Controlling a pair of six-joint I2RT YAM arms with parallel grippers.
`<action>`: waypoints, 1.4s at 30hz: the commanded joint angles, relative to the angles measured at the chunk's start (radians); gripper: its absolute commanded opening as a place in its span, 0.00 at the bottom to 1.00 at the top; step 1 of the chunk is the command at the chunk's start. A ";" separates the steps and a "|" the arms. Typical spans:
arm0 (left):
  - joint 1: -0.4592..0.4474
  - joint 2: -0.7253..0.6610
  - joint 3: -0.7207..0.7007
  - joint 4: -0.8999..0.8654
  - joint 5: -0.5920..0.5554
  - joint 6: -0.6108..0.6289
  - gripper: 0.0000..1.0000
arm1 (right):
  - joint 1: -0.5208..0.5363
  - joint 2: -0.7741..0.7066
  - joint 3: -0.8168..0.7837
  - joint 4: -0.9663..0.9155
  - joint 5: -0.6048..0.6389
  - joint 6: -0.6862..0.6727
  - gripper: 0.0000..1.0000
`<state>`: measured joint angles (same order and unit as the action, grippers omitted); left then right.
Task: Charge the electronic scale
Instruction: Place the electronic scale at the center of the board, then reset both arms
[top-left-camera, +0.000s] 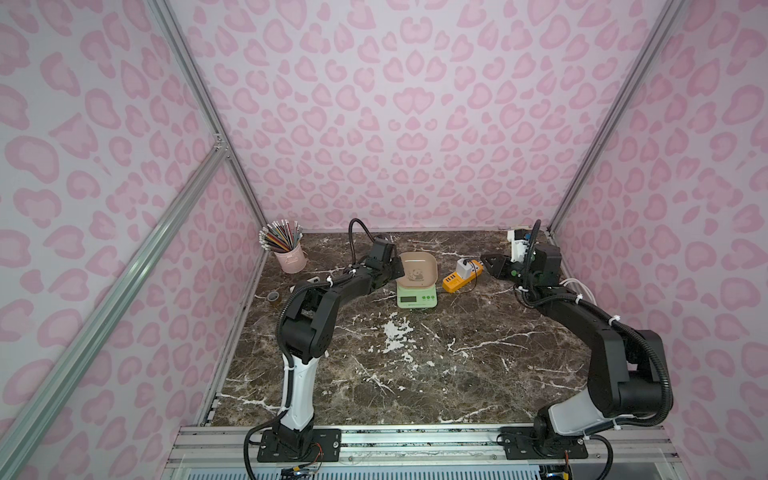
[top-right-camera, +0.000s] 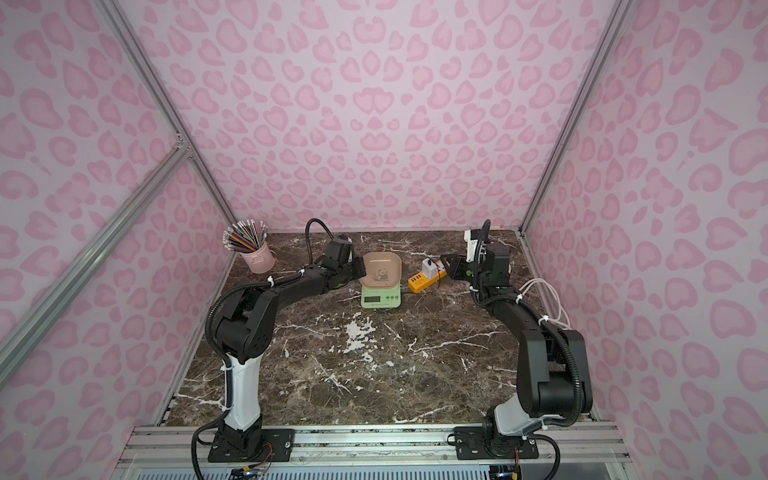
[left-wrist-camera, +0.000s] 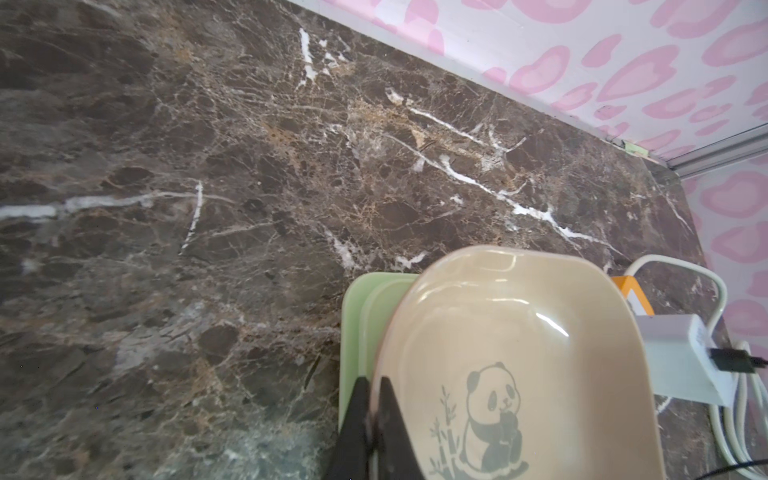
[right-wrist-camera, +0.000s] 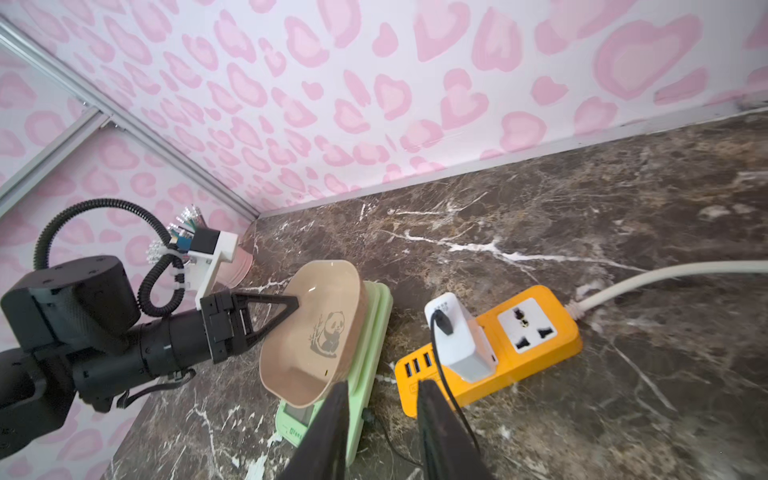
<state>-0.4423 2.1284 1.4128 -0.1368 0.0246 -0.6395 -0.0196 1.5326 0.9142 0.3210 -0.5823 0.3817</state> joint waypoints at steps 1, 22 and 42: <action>0.000 0.022 0.040 -0.020 -0.017 -0.007 0.05 | -0.010 -0.017 -0.023 0.061 0.068 0.021 0.34; 0.122 -0.523 -0.454 0.404 -0.318 0.444 0.83 | -0.068 -0.132 -0.365 0.277 0.433 -0.060 0.81; 0.300 -0.735 -1.213 1.365 -0.418 0.653 0.94 | -0.017 -0.195 -0.741 0.840 0.663 -0.266 0.99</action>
<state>-0.1581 1.3876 0.2195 1.0145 -0.4950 -0.0227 -0.0410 1.3411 0.2008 0.9504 0.0540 0.1703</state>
